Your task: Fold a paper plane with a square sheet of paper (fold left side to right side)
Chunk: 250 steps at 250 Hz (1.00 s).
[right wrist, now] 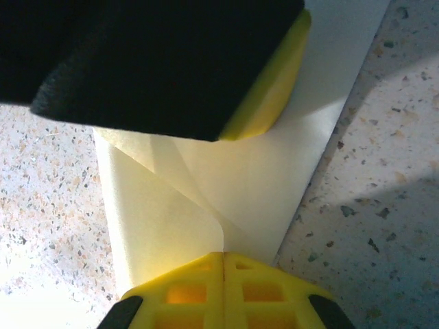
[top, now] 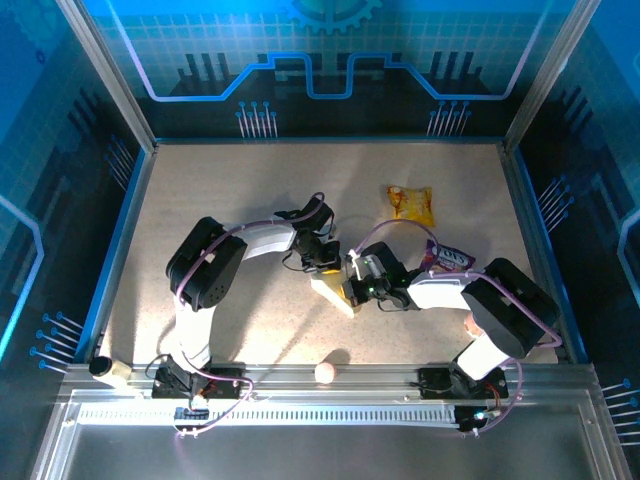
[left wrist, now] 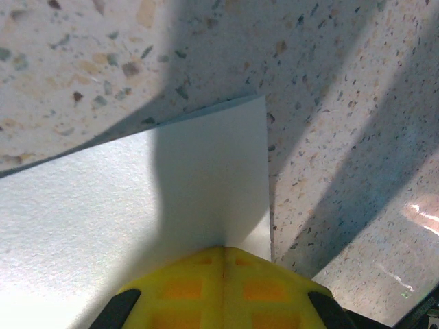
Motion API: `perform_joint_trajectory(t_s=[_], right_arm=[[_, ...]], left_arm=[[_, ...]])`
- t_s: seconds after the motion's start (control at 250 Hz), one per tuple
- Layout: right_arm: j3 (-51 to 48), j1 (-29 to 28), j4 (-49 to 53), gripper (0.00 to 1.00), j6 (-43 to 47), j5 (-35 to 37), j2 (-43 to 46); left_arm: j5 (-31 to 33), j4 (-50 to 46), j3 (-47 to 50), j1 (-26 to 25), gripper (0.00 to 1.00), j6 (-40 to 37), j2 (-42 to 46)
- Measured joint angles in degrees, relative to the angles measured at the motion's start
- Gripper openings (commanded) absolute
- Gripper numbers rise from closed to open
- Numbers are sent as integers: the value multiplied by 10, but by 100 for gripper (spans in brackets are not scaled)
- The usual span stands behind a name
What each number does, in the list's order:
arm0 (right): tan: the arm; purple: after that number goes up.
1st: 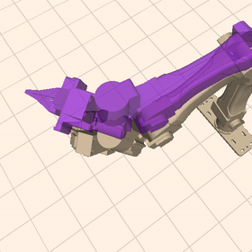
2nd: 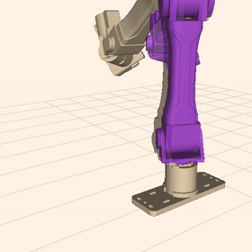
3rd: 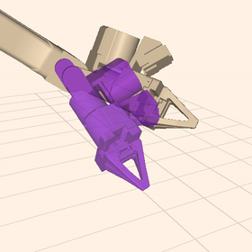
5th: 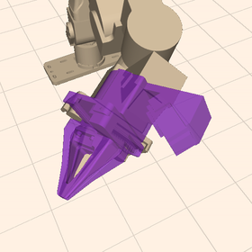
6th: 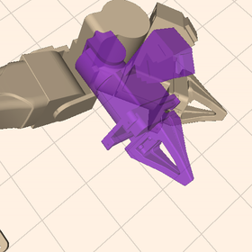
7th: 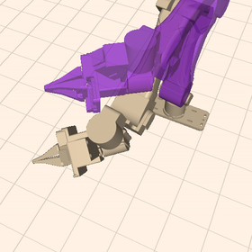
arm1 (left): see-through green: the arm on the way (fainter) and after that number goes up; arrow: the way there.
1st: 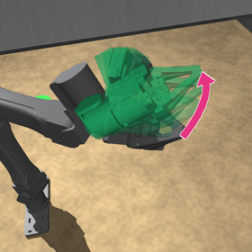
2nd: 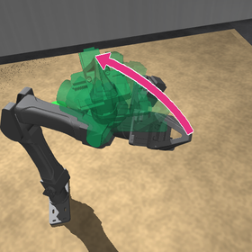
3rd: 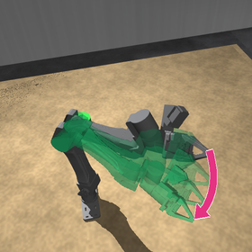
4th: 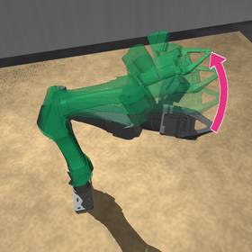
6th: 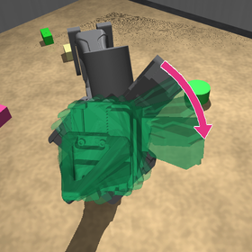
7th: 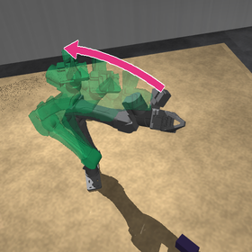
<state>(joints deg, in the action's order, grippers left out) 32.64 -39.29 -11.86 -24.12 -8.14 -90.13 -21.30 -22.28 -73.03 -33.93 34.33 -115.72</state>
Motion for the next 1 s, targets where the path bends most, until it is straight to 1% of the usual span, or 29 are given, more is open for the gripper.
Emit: perform_joint_trajectory(t_s=[0.567,0.859,0.999], right_arm=[[15,1,0,0,6,-5,-18],[11,1,-3,0,6,-5,-17],[10,1,-6,0,6,-5,-17]], left_arm=[[0,-2,-3,-1,5,0,-1],[0,-2,-5,-1,15,0,-2],[4,-14,-22,5,19,-2,-1]])
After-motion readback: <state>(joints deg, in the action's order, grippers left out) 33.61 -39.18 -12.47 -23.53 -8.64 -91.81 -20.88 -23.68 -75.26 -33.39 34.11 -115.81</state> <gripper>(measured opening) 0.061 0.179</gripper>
